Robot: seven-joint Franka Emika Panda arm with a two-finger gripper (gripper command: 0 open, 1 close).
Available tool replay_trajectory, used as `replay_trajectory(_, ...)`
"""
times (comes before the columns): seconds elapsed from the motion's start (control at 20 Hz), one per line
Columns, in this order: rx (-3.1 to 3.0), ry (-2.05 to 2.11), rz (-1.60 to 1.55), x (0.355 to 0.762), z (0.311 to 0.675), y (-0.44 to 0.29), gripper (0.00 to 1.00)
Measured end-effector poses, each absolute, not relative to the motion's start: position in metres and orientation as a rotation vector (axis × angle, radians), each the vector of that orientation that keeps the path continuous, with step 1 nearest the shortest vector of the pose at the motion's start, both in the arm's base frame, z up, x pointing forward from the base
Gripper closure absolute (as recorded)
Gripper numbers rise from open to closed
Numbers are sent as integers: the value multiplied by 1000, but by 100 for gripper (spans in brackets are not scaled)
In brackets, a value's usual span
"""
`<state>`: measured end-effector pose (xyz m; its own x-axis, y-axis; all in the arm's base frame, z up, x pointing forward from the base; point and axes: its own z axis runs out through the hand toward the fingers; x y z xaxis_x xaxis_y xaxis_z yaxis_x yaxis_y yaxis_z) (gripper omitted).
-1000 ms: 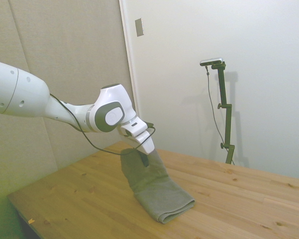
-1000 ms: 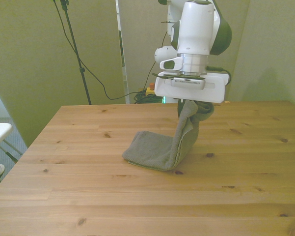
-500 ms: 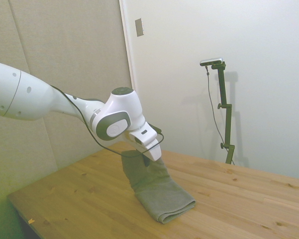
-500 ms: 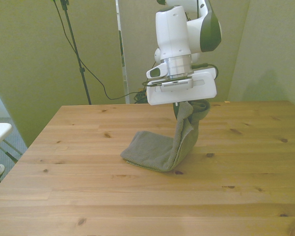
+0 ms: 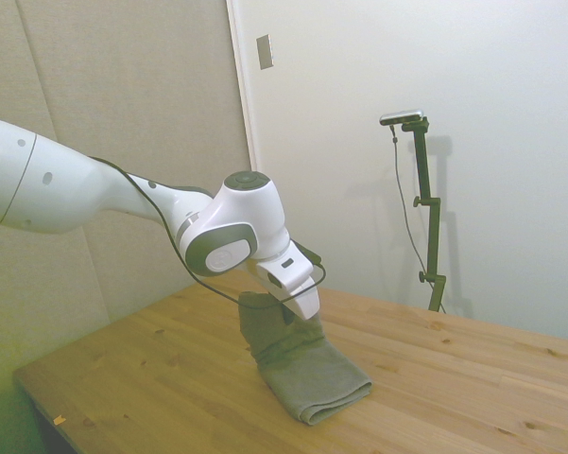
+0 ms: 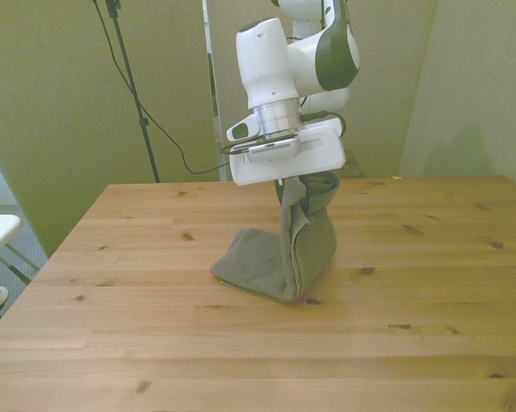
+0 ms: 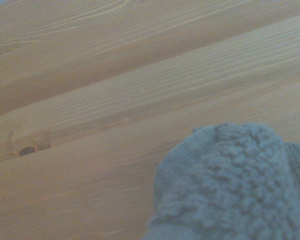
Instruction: Fold the towel
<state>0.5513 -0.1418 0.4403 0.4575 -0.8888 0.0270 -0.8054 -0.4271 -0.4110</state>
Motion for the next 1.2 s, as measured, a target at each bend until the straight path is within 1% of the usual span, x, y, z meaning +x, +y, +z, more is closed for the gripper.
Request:
replay_trajectory(0.4, -2286, 1449, -354, 533, 425, -193, 0)
replay_trajectory(0.75, -2271, 1460, -339, 530, 412, -205, 0)
replay_trajectory(1.05, -2266, 1467, -342, 528, 412, -209, 0)
replay_trajectory(1.2, -2261, 1464, -356, 523, 423, -212, 0)
